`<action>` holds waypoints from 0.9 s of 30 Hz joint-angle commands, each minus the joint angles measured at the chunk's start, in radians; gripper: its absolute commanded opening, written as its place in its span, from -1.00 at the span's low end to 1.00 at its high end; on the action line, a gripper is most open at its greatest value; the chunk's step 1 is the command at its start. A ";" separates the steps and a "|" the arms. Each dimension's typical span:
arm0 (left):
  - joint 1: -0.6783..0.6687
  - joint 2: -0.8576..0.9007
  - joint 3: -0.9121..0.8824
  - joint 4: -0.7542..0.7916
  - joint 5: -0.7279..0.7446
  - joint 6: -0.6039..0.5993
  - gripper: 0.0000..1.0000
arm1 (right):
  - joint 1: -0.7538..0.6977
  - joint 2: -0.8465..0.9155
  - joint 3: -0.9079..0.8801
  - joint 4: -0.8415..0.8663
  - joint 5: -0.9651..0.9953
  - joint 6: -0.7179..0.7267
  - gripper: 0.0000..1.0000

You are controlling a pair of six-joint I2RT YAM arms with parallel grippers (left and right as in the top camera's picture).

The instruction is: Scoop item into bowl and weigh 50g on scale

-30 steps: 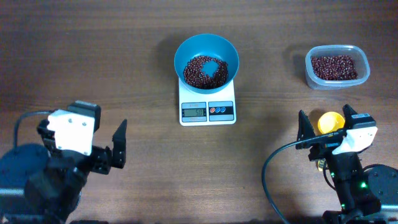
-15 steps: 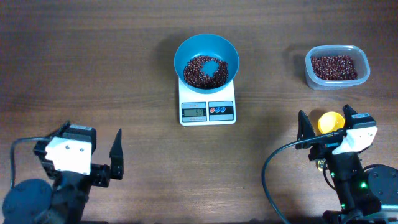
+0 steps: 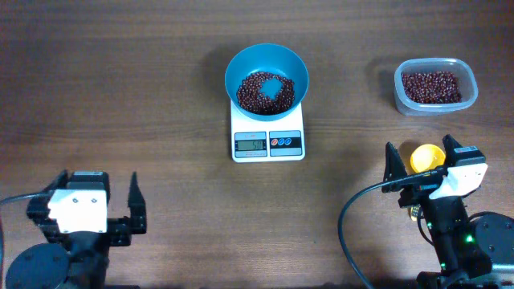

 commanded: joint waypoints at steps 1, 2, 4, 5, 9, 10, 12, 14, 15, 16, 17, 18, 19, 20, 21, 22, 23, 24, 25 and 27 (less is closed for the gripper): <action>0.003 -0.011 -0.005 -0.001 -0.129 -0.012 0.97 | 0.005 -0.005 -0.005 -0.005 -0.002 0.001 0.97; 0.014 -0.011 -0.005 0.003 -0.129 -0.013 0.97 | 0.005 -0.005 -0.005 -0.005 -0.002 0.001 0.97; 0.027 -0.011 -0.005 0.019 -0.104 -0.013 0.97 | 0.005 -0.005 -0.005 -0.005 -0.002 0.001 0.97; 0.027 -0.011 -0.005 0.026 -0.087 -0.015 0.97 | 0.005 -0.005 -0.005 -0.005 -0.002 0.001 0.97; 0.027 -0.011 -0.005 0.025 -0.018 -0.177 0.97 | 0.005 -0.005 -0.005 -0.005 -0.002 0.001 0.97; 0.027 -0.011 -0.005 0.026 -0.001 -0.178 0.97 | 0.005 -0.005 -0.005 -0.005 -0.002 0.001 0.97; 0.027 -0.011 -0.005 0.028 0.003 -0.177 0.98 | 0.005 -0.005 -0.005 -0.005 -0.002 0.001 0.97; 0.027 -0.011 -0.026 0.057 0.003 -0.177 0.97 | 0.005 -0.005 -0.005 -0.005 -0.002 0.001 0.97; 0.027 -0.011 -0.042 0.076 0.003 -0.177 0.97 | 0.005 -0.005 -0.005 -0.005 -0.002 0.001 0.97; 0.027 -0.011 -0.071 0.107 0.003 -0.178 0.97 | 0.005 -0.005 -0.005 -0.005 -0.002 0.001 0.97; 0.027 -0.011 -0.108 0.153 0.005 -0.177 0.97 | 0.005 -0.005 -0.005 -0.005 -0.002 0.001 0.97; 0.027 -0.011 -0.147 0.211 0.012 -0.177 0.97 | 0.005 -0.005 -0.005 -0.005 -0.002 0.001 0.97; 0.027 -0.011 -0.194 0.286 0.030 -0.177 0.97 | 0.005 -0.005 -0.005 -0.005 -0.002 0.001 0.97; 0.027 -0.011 -0.226 0.324 0.045 -0.177 0.97 | 0.005 -0.005 -0.005 -0.005 -0.002 0.001 0.97; 0.027 -0.011 -0.237 0.330 0.058 -0.177 0.97 | 0.005 -0.005 -0.005 -0.005 -0.002 0.001 0.97; 0.027 -0.011 -0.244 0.338 0.074 -0.177 0.97 | 0.005 -0.005 -0.005 -0.005 -0.002 0.001 0.97; 0.027 -0.011 -0.251 0.367 0.093 -0.177 0.98 | 0.005 -0.005 -0.005 -0.005 -0.002 0.001 0.97; 0.027 -0.011 -0.262 0.423 0.106 -0.178 0.97 | 0.005 -0.005 -0.005 -0.005 -0.002 0.001 0.97; 0.027 -0.011 -0.280 0.484 0.108 -0.177 0.97 | 0.005 -0.005 -0.005 -0.005 -0.002 0.001 0.97; 0.028 -0.011 -0.319 0.582 0.108 -0.178 0.97 | 0.005 -0.005 -0.005 -0.005 -0.002 0.001 0.97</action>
